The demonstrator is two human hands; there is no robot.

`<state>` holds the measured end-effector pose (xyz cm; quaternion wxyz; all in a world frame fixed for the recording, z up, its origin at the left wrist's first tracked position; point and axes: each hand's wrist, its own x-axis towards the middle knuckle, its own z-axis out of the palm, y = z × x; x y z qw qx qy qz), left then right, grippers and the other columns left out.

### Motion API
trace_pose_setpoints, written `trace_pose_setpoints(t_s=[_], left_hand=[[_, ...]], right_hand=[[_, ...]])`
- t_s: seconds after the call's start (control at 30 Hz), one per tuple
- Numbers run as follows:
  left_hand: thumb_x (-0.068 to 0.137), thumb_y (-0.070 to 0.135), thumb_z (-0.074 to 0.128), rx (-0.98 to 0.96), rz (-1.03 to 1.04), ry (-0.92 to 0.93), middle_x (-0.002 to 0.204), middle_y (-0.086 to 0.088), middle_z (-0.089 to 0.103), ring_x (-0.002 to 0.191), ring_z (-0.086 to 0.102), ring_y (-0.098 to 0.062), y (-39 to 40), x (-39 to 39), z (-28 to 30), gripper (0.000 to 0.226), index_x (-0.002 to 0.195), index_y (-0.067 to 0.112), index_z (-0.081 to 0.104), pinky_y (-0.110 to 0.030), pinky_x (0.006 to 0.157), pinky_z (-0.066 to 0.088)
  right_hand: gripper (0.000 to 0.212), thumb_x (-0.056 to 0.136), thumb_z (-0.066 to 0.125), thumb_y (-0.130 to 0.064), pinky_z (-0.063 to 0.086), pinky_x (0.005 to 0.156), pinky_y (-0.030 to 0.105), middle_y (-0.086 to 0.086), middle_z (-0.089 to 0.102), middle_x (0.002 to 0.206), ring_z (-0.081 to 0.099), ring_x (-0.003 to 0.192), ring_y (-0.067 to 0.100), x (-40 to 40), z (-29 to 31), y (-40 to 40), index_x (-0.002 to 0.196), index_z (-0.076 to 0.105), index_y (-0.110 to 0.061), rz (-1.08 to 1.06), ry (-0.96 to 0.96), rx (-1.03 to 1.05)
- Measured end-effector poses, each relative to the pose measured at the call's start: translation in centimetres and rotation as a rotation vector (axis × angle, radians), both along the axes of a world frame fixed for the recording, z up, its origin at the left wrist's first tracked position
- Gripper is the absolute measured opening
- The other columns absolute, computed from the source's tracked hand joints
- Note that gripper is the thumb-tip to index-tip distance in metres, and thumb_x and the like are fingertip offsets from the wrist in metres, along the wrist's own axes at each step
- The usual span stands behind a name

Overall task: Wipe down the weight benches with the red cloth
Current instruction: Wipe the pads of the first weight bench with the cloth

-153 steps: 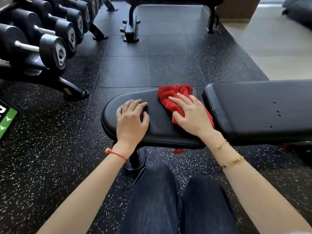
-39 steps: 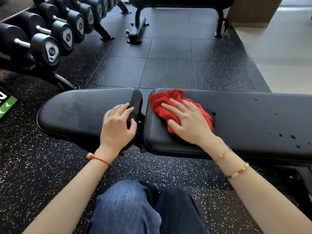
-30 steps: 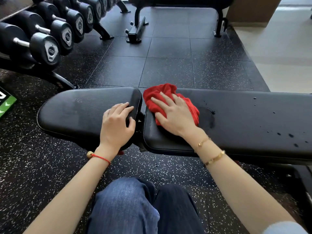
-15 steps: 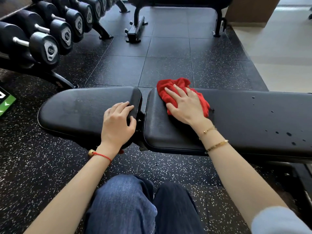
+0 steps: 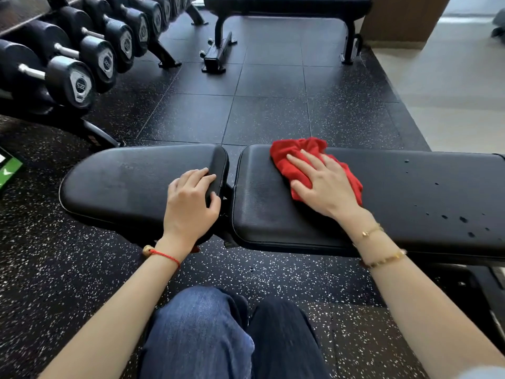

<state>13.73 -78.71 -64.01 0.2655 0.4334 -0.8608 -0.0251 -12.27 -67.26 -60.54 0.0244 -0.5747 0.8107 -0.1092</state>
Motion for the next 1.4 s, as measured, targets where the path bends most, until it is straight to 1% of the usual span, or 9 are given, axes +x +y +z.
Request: trace_pose_setpoints(t_s=[0.2,0.4,0.53,0.67,0.8,0.97,1.1,1.23,1.4], left_hand=[[0.083,0.018,0.062,0.012,0.003,0.005,0.131,-0.004,0.064,0.125,0.055,-0.024,0.2,0.0,0.3,0.036,0.118,0.013,0.069,-0.043,0.107,0.038],[0.083,0.021,0.061,0.020,-0.013,0.017,0.131,-0.003,0.064,0.125,0.055,-0.023,0.0,0.3,0.3,0.037,0.119,0.015,0.068,-0.043,0.107,0.039],[0.083,0.019,0.063,0.015,-0.013,0.016,0.131,-0.003,0.064,0.125,0.055,-0.023,-0.1,0.3,0.2,0.036,0.119,0.014,0.068,-0.043,0.107,0.039],[0.084,0.018,0.062,0.011,-0.004,0.006,0.131,-0.004,0.063,0.124,0.055,-0.024,0.1,0.1,0.2,0.036,0.119,0.013,0.067,-0.043,0.107,0.039],[0.084,0.017,0.062,0.013,-0.002,-0.004,0.131,-0.004,0.063,0.125,0.055,-0.023,0.3,0.1,0.3,0.036,0.120,0.013,0.067,-0.043,0.108,0.040],[0.085,0.019,0.062,0.034,-0.011,0.004,0.133,-0.003,0.062,0.126,0.054,-0.023,0.1,0.3,0.3,0.036,0.121,0.014,0.067,-0.044,0.109,0.040],[0.086,0.018,0.062,0.026,-0.006,-0.006,0.134,-0.003,0.062,0.126,0.054,-0.023,0.2,0.2,0.3,0.037,0.122,0.014,0.067,-0.044,0.109,0.040],[0.084,0.018,0.061,0.004,0.011,-0.038,0.132,-0.004,0.062,0.124,0.055,-0.024,0.4,-0.1,0.4,0.037,0.120,0.013,0.066,-0.043,0.107,0.040],[0.083,0.018,0.062,-0.005,0.018,-0.034,0.131,-0.004,0.063,0.124,0.055,-0.023,0.4,-0.1,0.4,0.037,0.119,0.013,0.067,-0.043,0.106,0.041]], right_hand=[[0.057,0.093,0.044,-0.050,0.011,0.122,0.043,-0.007,0.024,0.162,0.021,0.146,0.031,5.1,-0.1,-4.2,0.149,0.031,-0.043,0.052,-0.010,0.021],[0.059,0.087,0.038,-0.052,0.016,0.121,0.043,-0.014,0.028,0.159,0.024,0.147,0.023,7.1,-0.6,2.9,0.146,0.032,-0.049,0.259,-0.022,-0.022],[0.057,0.090,0.043,-0.049,0.015,0.122,0.040,-0.010,0.032,0.158,0.029,0.145,0.025,2.1,-0.5,3.9,0.147,0.035,-0.044,0.108,-0.003,-0.031],[0.056,0.095,0.044,-0.047,0.012,0.122,0.042,-0.006,0.024,0.162,0.024,0.145,0.031,-0.4,0.1,-1.1,0.149,0.031,-0.042,-0.095,0.009,0.022],[0.056,0.095,0.043,-0.047,0.011,0.122,0.043,-0.006,0.023,0.162,0.021,0.146,0.032,3.3,0.1,-3.8,0.149,0.030,-0.042,0.011,-0.014,0.030],[0.059,0.088,0.038,-0.052,0.013,0.122,0.044,-0.012,0.027,0.160,0.024,0.147,0.025,5.0,-0.6,1.6,0.147,0.031,-0.049,0.211,-0.021,-0.011],[0.057,0.090,0.040,-0.051,0.014,0.122,0.041,-0.009,0.030,0.159,0.028,0.145,0.026,-0.4,-0.9,2.5,0.147,0.033,-0.045,0.047,0.015,-0.020],[0.055,0.096,0.040,-0.048,0.015,0.121,0.045,-0.002,0.025,0.161,0.026,0.143,0.034,-3.9,0.0,-2.3,0.150,0.031,-0.040,-0.199,0.033,0.062],[0.055,0.096,0.040,-0.047,0.014,0.121,0.045,-0.005,0.023,0.162,0.024,0.145,0.033,3.0,0.1,-5.5,0.150,0.029,-0.042,0.040,0.011,0.057]])
